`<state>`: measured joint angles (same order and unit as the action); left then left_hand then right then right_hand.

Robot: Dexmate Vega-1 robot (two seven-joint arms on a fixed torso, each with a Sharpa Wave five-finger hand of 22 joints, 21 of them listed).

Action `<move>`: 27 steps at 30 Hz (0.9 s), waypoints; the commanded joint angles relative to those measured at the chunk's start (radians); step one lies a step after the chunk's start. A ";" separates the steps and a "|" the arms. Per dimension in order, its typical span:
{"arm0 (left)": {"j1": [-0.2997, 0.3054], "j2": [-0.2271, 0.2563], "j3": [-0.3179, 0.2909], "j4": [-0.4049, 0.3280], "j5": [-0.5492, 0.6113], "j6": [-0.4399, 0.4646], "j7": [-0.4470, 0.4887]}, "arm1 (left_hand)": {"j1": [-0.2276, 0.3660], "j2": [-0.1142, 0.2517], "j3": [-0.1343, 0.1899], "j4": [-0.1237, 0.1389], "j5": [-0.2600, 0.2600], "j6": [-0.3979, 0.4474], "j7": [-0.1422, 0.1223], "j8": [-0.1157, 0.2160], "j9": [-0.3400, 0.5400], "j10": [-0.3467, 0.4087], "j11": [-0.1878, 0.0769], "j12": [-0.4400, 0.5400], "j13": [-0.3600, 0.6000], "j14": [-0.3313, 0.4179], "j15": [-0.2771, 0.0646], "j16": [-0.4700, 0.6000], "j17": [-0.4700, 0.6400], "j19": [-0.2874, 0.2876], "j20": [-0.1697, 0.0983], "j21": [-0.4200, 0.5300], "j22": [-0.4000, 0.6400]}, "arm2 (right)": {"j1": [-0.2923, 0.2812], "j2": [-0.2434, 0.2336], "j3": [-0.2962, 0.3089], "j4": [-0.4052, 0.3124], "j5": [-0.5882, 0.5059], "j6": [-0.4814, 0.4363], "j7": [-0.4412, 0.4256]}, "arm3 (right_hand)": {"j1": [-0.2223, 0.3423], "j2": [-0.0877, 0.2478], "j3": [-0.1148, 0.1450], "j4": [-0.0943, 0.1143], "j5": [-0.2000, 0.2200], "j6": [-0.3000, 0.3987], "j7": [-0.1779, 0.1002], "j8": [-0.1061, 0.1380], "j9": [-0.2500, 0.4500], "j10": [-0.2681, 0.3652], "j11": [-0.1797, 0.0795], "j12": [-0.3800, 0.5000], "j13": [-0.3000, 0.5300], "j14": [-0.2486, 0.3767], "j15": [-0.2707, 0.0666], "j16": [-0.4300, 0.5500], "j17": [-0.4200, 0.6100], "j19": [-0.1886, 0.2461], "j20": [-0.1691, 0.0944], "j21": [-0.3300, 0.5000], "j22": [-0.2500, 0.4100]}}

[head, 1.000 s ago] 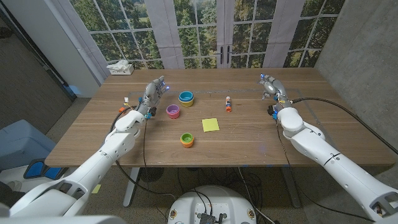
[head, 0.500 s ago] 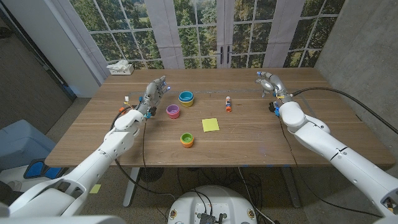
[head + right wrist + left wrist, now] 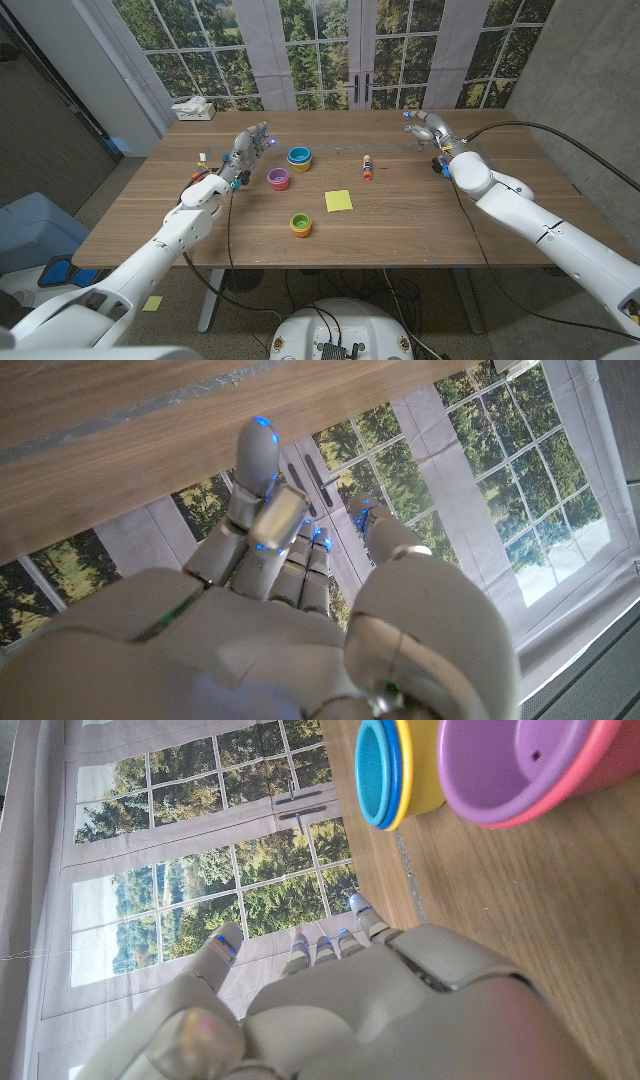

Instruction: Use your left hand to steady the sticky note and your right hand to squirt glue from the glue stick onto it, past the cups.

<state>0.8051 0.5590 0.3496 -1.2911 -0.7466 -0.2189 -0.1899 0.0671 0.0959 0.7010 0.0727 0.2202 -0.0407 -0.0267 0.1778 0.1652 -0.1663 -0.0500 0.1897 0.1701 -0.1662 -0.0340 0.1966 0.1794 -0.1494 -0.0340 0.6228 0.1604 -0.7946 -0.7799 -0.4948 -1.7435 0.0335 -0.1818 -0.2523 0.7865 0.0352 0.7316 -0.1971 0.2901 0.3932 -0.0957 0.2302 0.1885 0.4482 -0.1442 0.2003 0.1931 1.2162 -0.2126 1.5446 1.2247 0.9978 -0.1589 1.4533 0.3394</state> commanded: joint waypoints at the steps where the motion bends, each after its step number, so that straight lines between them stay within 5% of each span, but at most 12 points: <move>1: 0.019 0.001 -0.018 -0.030 -0.052 0.025 -0.024 | -0.010 0.060 -0.002 0.009 0.007 0.008 0.001 0.007 0.004 0.006 0.001 0.007 0.005 -0.012 -0.028 0.004 0.003 0.008 -0.048 -0.003 0.005 | 0.054 -0.031 -0.044 -0.017 -0.077 -0.053 0.077 | 0.034 -0.006 0.003 -0.002 0.004 0.016 -0.022 0.009 0.006 0.014 -0.024 0.006 0.004 -0.005 0.000 -0.001 0.002 -0.012 -0.031 0.013 -0.004; 11: 0.046 0.010 -0.036 -0.061 -0.074 0.030 -0.017 | -0.016 0.059 -0.005 0.014 0.009 0.012 0.002 0.006 0.004 0.008 0.002 0.006 0.005 -0.010 -0.028 0.003 0.004 0.014 -0.047 -0.007 0.005 | 0.083 -0.037 -0.086 -0.032 -0.148 -0.084 0.118 | 0.193 -0.001 0.018 -0.002 -0.004 0.036 -0.056 0.007 0.009 0.030 -0.052 0.005 0.007 -0.011 -0.001 0.004 0.003 -0.061 -0.056 0.053 0.011; 27: 0.079 0.026 -0.043 -0.111 -0.079 0.034 -0.002 | -0.024 0.058 -0.008 0.022 0.012 0.018 0.003 0.006 0.004 0.010 0.003 0.005 0.005 -0.008 -0.029 0.002 0.005 0.019 -0.048 -0.016 0.005 | 0.115 -0.075 -0.138 -0.077 -0.263 -0.117 0.223 | 0.244 -0.018 -0.009 0.006 -0.026 0.045 -0.050 0.004 0.010 0.036 -0.039 0.004 0.010 -0.010 0.000 0.003 0.002 -0.068 -0.056 0.065 -0.007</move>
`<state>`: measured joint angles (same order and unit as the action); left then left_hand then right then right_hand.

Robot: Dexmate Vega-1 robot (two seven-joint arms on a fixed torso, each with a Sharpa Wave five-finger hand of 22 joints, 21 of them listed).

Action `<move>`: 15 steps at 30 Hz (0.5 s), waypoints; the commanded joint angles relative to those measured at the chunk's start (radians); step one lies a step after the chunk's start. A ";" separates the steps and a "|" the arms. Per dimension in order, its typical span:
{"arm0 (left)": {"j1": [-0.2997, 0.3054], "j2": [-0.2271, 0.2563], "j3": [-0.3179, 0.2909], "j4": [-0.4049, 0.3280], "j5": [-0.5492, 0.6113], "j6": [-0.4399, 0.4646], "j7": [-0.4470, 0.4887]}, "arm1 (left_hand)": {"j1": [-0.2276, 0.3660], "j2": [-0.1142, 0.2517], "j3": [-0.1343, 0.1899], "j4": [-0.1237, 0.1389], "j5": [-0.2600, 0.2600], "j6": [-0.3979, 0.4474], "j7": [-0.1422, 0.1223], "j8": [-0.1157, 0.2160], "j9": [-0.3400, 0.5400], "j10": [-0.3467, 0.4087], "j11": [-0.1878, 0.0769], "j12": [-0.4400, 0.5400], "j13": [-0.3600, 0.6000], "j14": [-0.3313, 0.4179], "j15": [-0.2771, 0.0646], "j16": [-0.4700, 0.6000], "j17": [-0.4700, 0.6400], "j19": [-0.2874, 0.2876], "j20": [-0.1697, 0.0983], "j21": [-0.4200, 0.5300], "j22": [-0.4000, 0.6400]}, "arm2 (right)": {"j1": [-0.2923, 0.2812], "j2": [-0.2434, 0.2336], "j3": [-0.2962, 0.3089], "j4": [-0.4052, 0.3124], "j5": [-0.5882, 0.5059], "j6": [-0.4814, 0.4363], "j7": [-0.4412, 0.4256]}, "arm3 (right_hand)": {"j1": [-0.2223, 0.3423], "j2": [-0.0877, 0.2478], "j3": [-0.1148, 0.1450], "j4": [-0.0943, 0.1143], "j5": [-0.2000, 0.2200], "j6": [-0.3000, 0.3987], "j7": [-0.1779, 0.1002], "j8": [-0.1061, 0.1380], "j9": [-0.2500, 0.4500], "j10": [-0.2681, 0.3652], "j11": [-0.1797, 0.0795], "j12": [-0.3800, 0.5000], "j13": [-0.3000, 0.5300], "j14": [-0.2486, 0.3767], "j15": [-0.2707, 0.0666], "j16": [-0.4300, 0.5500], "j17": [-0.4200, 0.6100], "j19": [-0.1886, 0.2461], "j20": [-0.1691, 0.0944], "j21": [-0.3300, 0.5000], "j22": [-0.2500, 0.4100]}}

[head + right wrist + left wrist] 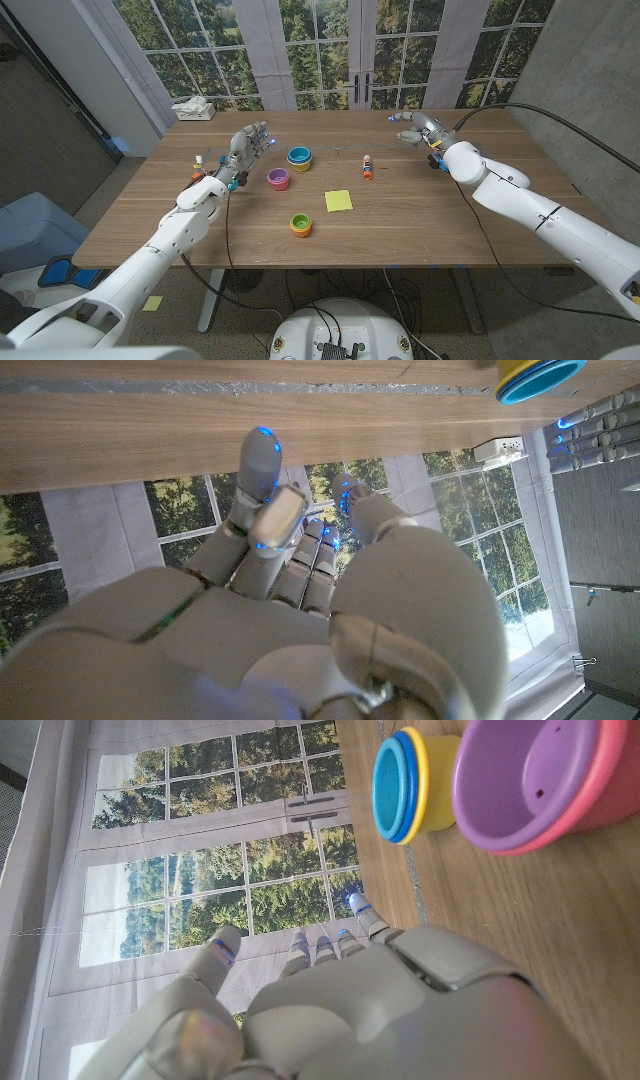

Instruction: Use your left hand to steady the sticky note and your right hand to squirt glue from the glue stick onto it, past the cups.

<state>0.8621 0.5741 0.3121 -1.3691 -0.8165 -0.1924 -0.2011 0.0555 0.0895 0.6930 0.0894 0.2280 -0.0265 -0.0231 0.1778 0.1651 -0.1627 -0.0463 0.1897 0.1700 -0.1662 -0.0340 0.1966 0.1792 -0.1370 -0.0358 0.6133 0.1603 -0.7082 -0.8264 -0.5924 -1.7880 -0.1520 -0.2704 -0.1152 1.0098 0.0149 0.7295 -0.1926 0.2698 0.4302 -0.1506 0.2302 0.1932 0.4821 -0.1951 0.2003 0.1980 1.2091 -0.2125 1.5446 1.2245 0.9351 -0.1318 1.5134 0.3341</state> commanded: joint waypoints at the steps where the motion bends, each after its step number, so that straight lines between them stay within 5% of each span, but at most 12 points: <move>1: 0.023 0.012 -0.005 -0.036 -0.009 0.008 0.011 | -0.013 0.064 -0.001 0.006 0.004 0.004 -0.002 0.006 0.004 0.007 -0.001 0.005 0.005 -0.009 -0.028 0.002 0.005 0.007 -0.046 -0.007 0.005 | 0.033 -0.031 -0.046 -0.032 -0.083 -0.027 0.100 | 0.021 0.002 -0.008 0.001 -0.006 0.009 0.004 0.004 0.005 0.001 0.012 0.003 0.005 -0.003 0.000 0.003 0.002 -0.005 -0.083 0.005 -0.002; 3: 0.028 0.011 -0.007 -0.042 -0.011 0.008 0.015 | -0.014 0.062 -0.002 0.006 0.004 0.004 -0.002 0.006 0.004 0.007 -0.002 0.005 0.005 -0.010 -0.028 0.001 0.005 0.007 -0.046 -0.008 0.005 | 0.039 -0.014 -0.056 -0.053 -0.105 -0.104 0.114 | 0.023 0.002 -0.009 0.002 -0.007 0.009 0.004 0.004 0.005 0.002 0.010 0.003 0.005 -0.003 0.000 0.002 0.002 -0.005 -0.083 0.006 -0.003; 15: 0.068 0.021 -0.017 -0.087 -0.012 0.000 0.044 | -0.018 0.057 -0.005 0.008 0.006 0.005 -0.004 0.004 0.004 0.008 -0.003 0.004 0.005 -0.010 -0.030 0.000 0.005 0.009 -0.044 -0.015 0.005 | 0.093 -0.014 -0.109 -0.030 -0.197 -0.049 0.185 | 0.031 0.000 -0.022 0.007 -0.014 0.012 0.004 0.003 0.006 0.003 0.010 0.003 0.006 -0.005 0.000 -0.001 0.001 -0.009 -0.082 0.009 -0.011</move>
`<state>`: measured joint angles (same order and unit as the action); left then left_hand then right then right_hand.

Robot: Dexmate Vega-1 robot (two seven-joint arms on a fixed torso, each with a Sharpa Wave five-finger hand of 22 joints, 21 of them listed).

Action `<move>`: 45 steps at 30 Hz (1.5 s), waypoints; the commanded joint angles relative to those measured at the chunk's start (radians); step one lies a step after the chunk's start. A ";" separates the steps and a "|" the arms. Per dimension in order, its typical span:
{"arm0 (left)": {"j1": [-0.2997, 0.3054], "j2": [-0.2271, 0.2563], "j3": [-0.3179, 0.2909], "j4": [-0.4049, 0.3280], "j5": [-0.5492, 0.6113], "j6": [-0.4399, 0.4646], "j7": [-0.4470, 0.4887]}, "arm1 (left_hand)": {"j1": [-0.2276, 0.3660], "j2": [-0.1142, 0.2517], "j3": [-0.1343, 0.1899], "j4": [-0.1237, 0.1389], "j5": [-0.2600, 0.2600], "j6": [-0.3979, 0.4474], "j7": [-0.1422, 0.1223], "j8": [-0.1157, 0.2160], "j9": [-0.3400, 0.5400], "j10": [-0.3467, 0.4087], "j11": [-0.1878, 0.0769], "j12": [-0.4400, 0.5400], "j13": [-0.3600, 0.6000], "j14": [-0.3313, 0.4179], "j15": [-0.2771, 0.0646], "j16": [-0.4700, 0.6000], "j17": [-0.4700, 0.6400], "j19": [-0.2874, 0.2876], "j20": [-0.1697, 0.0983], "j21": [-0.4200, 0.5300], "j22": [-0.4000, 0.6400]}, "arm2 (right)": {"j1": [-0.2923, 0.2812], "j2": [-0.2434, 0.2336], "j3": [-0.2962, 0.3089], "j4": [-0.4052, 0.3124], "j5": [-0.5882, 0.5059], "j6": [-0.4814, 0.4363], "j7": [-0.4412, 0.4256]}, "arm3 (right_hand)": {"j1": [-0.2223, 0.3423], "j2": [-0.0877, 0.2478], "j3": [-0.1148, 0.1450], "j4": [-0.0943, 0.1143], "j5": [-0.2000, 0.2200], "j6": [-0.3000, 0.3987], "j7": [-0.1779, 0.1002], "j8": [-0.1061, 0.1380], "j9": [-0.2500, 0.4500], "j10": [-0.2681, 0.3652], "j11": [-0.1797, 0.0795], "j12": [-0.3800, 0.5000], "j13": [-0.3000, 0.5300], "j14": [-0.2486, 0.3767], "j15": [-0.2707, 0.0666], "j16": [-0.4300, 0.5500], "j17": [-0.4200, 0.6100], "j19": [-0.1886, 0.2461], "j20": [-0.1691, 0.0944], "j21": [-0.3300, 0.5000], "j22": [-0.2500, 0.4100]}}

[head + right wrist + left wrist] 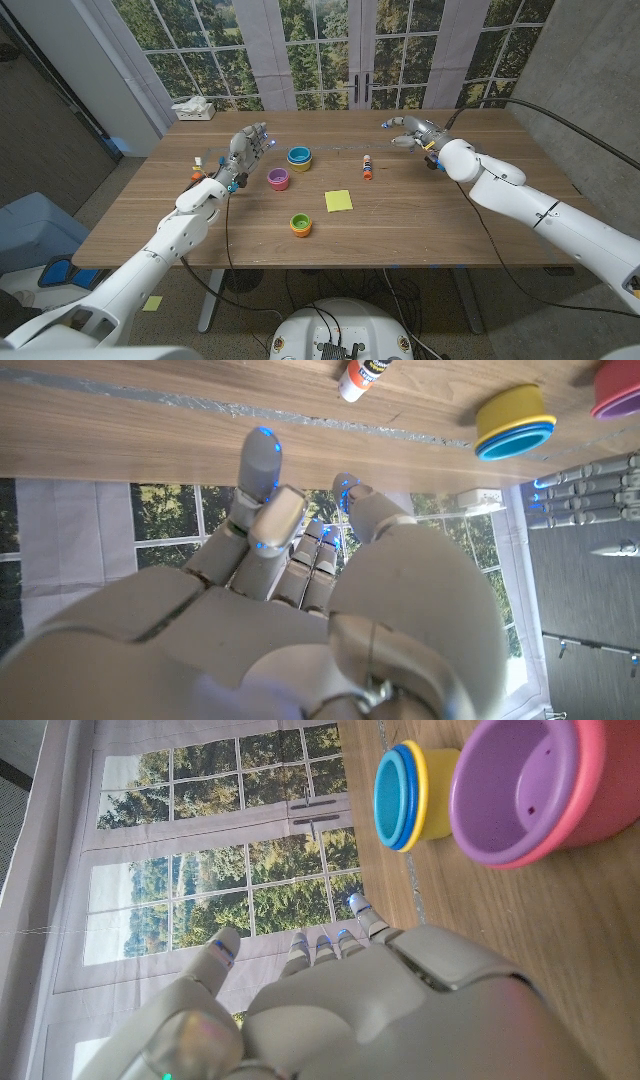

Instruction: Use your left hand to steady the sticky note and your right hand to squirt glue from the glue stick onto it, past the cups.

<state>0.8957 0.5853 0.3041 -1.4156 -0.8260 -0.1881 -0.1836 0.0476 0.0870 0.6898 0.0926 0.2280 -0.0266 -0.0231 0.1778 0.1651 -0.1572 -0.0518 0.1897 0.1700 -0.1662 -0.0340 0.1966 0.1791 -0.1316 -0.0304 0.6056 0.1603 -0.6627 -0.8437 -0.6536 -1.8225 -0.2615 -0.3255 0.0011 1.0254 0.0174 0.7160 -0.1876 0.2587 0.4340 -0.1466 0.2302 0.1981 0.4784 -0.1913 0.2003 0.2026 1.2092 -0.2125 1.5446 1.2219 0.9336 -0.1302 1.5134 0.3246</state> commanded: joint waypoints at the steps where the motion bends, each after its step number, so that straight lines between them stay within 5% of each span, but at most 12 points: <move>1: 0.038 0.010 -0.010 -0.044 -0.005 -0.004 0.027 | -0.010 0.059 -0.001 0.005 0.006 0.006 -0.004 0.005 0.004 0.003 0.002 0.004 0.005 -0.010 -0.030 0.000 0.005 0.004 -0.050 -0.008 0.005 | 0.052 0.003 -0.048 0.008 -0.088 0.013 0.078 | 0.014 -0.006 -0.015 0.004 -0.006 0.009 0.001 0.002 0.001 0.008 0.005 0.004 0.002 -0.006 0.000 -0.002 0.003 -0.009 -0.082 0.010 -0.004; 9: 0.051 0.012 -0.013 -0.058 -0.003 -0.012 0.037 | -0.011 0.058 -0.002 0.005 0.008 0.006 -0.004 0.004 0.004 0.003 0.003 0.004 0.005 -0.009 -0.030 -0.001 0.004 0.005 -0.050 -0.012 0.005 | 0.069 0.001 -0.068 0.007 -0.166 0.049 0.099 | -0.014 -0.023 -0.062 0.023 -0.034 0.023 0.002 0.003 0.002 0.022 0.006 0.007 0.004 -0.010 0.001 -0.011 0.000 -0.005 -0.081 0.018 -0.024; 14: 0.054 0.008 -0.011 -0.061 -0.003 -0.014 0.041 | -0.011 0.058 -0.002 0.005 0.008 0.006 -0.004 0.004 0.004 0.004 0.004 0.004 0.005 -0.008 -0.029 -0.002 0.003 0.006 -0.049 -0.015 0.005 | 0.075 0.000 -0.075 0.008 -0.212 0.071 0.110 | -0.054 -0.032 -0.115 0.038 -0.075 0.060 -0.009 0.010 0.002 0.061 0.006 0.015 0.005 -0.008 0.000 -0.018 -0.001 0.008 -0.079 0.024 -0.053; 29: 0.078 0.007 -0.015 -0.093 0.008 -0.030 0.077 | -0.001 0.056 0.004 -0.012 0.010 0.004 -0.005 0.001 0.004 0.000 0.003 0.001 0.005 -0.011 -0.028 -0.009 -0.003 0.007 -0.048 -0.029 0.005 | 0.082 0.002 -0.089 0.022 -0.357 0.133 0.129 | -0.011 -0.013 -0.120 0.015 -0.080 0.048 -0.005 -0.002 0.001 0.040 0.010 0.002 0.007 -0.005 -0.001 -0.017 0.002 -0.006 -0.081 0.036 -0.053; 45: 0.106 0.013 -0.021 -0.132 0.009 -0.027 0.111 | -0.004 0.051 0.001 -0.013 0.010 0.007 -0.010 0.002 0.004 0.004 -0.002 0.002 0.005 -0.010 -0.031 -0.009 -0.001 0.012 -0.047 -0.037 0.005 | 0.102 0.035 -0.107 0.122 -0.424 0.244 0.118 | 0.014 -0.013 -0.129 0.010 -0.081 0.048 -0.012 -0.006 0.002 0.020 0.002 -0.005 0.008 -0.008 -0.001 -0.019 0.003 -0.022 -0.083 0.034 -0.060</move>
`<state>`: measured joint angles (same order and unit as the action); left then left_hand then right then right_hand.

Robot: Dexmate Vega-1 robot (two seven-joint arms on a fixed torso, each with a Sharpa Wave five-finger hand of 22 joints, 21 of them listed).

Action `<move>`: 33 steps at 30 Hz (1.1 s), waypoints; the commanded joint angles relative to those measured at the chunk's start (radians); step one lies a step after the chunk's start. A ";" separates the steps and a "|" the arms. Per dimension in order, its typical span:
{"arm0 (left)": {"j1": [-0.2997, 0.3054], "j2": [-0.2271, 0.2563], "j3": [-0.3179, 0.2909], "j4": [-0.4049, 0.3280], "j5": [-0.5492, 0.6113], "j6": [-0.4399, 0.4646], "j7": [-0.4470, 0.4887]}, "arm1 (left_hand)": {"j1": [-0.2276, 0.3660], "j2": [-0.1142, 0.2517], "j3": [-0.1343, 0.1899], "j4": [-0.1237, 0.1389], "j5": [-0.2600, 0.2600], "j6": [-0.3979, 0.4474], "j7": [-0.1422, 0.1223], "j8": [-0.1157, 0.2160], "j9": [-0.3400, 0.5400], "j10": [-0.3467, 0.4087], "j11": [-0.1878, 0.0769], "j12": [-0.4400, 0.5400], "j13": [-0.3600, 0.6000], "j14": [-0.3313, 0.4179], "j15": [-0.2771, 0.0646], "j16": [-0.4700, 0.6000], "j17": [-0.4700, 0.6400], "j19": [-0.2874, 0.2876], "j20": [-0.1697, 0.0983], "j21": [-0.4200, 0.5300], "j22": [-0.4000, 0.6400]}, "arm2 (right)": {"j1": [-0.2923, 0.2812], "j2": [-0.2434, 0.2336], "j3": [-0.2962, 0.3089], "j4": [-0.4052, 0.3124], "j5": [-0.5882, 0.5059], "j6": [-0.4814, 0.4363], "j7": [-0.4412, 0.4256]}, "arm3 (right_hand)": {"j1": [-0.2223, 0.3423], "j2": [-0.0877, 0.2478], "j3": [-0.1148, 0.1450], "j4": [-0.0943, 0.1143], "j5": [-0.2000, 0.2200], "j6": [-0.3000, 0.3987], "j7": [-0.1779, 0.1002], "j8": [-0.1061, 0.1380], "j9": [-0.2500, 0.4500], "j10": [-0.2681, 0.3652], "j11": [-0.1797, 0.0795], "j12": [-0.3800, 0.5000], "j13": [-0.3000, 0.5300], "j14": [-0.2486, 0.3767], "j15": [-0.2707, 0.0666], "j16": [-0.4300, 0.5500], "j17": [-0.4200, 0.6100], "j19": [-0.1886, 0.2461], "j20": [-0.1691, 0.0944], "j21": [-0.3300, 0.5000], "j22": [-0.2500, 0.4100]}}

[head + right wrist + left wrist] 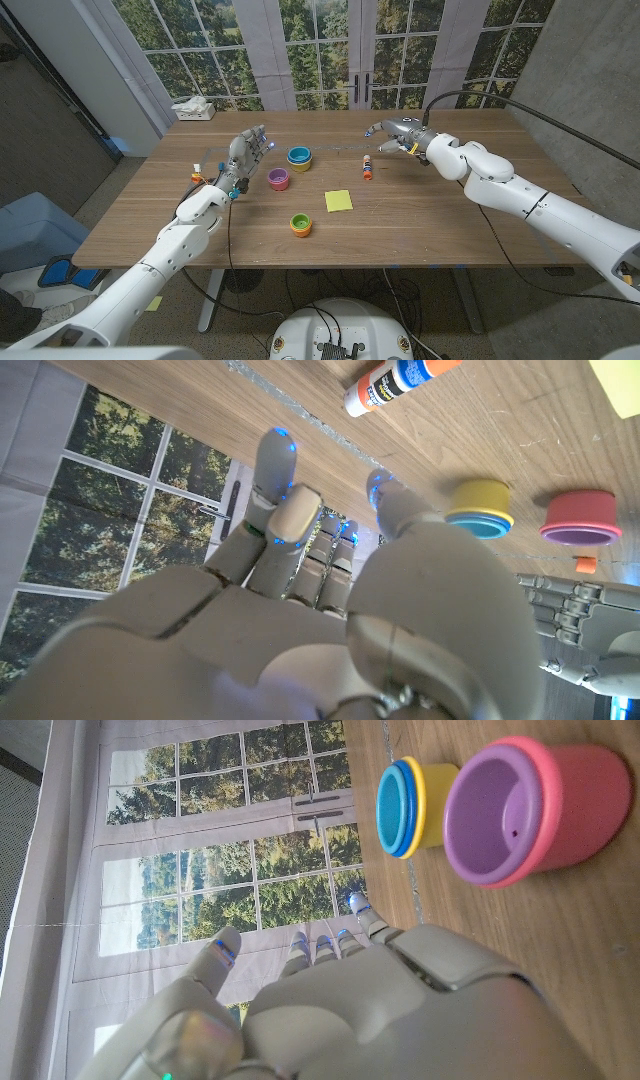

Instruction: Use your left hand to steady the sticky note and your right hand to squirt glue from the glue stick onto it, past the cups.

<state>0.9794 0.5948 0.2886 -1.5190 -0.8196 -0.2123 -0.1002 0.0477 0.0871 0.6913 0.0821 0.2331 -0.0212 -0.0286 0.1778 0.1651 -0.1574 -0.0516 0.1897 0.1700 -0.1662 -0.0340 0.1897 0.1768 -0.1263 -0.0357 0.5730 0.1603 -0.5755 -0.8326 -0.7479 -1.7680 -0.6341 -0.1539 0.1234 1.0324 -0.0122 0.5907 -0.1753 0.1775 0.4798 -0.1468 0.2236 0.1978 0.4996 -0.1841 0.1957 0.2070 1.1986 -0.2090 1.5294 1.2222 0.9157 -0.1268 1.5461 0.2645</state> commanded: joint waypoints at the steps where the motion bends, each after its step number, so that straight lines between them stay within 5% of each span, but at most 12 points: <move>1: 0.025 0.003 -0.006 -0.032 0.004 -0.003 0.032 | -0.004 0.051 0.000 -0.003 0.005 0.002 -0.005 0.002 0.004 0.004 -0.002 0.002 0.005 -0.010 -0.031 -0.002 0.001 0.007 -0.042 -0.005 0.005 | 0.016 0.025 -0.015 0.071 -0.059 0.076 -0.005 | 0.011 0.018 -0.003 -0.002 0.000 0.000 -0.015 -0.001 0.002 -0.002 -0.006 -0.001 0.004 0.002 -0.004 -0.004 0.002 -0.006 -0.086 0.001 0.000; 10: 0.034 0.006 -0.008 -0.045 0.003 0.002 0.043 | -0.007 0.050 -0.002 -0.002 0.006 0.003 -0.006 0.002 0.004 0.005 -0.004 0.002 0.005 -0.009 -0.034 -0.001 0.002 0.010 -0.041 -0.010 0.005 | 0.031 0.044 -0.027 0.117 -0.072 0.112 -0.002 | 0.038 0.024 -0.012 0.000 0.001 0.009 -0.039 -0.001 0.003 -0.007 -0.027 0.002 0.006 -0.025 -0.004 -0.018 0.001 -0.035 -0.086 -0.001 -0.013; 24: 0.039 0.005 -0.010 -0.047 -0.001 0.003 0.051 | -0.009 0.050 -0.003 -0.001 0.006 0.003 -0.008 0.001 0.004 0.006 -0.005 0.001 0.005 -0.009 -0.034 -0.002 0.002 0.013 -0.042 -0.016 0.006 | 0.060 0.069 -0.060 0.185 -0.100 0.155 0.006 | 0.052 0.028 -0.017 -0.001 0.002 0.018 -0.035 0.001 0.003 -0.001 -0.027 0.005 0.008 -0.032 -0.005 -0.021 0.000 -0.038 -0.087 0.002 -0.017; 25: 0.039 0.006 -0.010 -0.048 -0.001 0.005 0.051 | -0.009 0.050 -0.003 -0.001 0.006 0.003 -0.008 0.001 0.004 0.006 -0.005 0.001 0.005 -0.009 -0.034 -0.002 0.002 0.013 -0.042 -0.016 0.006 | 0.043 0.089 -0.072 0.186 -0.187 0.071 -0.057 | 0.053 0.028 -0.017 -0.001 0.002 0.020 -0.035 0.001 0.003 0.000 -0.027 0.005 0.008 -0.033 -0.005 -0.021 0.001 -0.038 -0.087 0.002 -0.018; 26: 0.040 0.006 -0.010 -0.049 0.000 0.005 0.054 | -0.010 0.050 -0.003 -0.001 0.006 0.002 -0.008 0.001 0.004 0.006 -0.005 0.001 0.005 -0.009 -0.035 -0.002 0.002 0.013 -0.042 -0.017 0.006 | 0.049 0.085 -0.070 0.204 -0.155 0.126 -0.075 | 0.055 0.028 -0.017 -0.001 0.002 0.022 -0.036 0.002 0.003 0.000 -0.028 0.005 0.008 -0.033 -0.005 -0.021 0.001 -0.039 -0.087 0.002 -0.018; 33: 0.035 0.007 -0.009 -0.047 0.000 0.011 0.053 | -0.010 0.050 -0.003 -0.001 0.007 0.003 -0.008 0.001 0.004 0.006 -0.005 0.001 0.005 -0.009 -0.035 -0.002 0.002 0.015 -0.042 -0.020 0.006 | 0.062 0.090 -0.085 0.233 -0.163 0.141 -0.067 | 0.065 0.029 -0.020 -0.002 0.002 0.033 -0.039 0.005 0.003 0.012 -0.028 0.009 0.009 -0.034 -0.005 -0.021 0.001 -0.038 -0.087 0.004 -0.022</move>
<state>1.0166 0.5998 0.2793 -1.5655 -0.8178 -0.2104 -0.0493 0.0477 0.0871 0.6913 0.0822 0.2328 -0.0213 -0.0286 0.1778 0.1651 -0.1520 -0.0570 0.1897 0.1700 -0.1662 -0.0340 0.1898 0.1770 -0.1156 -0.0358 0.5538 0.1603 -0.5251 -0.7621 -0.8093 -1.5871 -0.7613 -0.0243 0.0932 1.0989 0.0097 0.5753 -0.1766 0.1777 0.5038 -0.1843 0.2236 0.1976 0.5022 -0.2109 0.2003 0.2120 1.1646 -0.2179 1.5087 1.2223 0.8817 -0.1141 1.5460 0.2413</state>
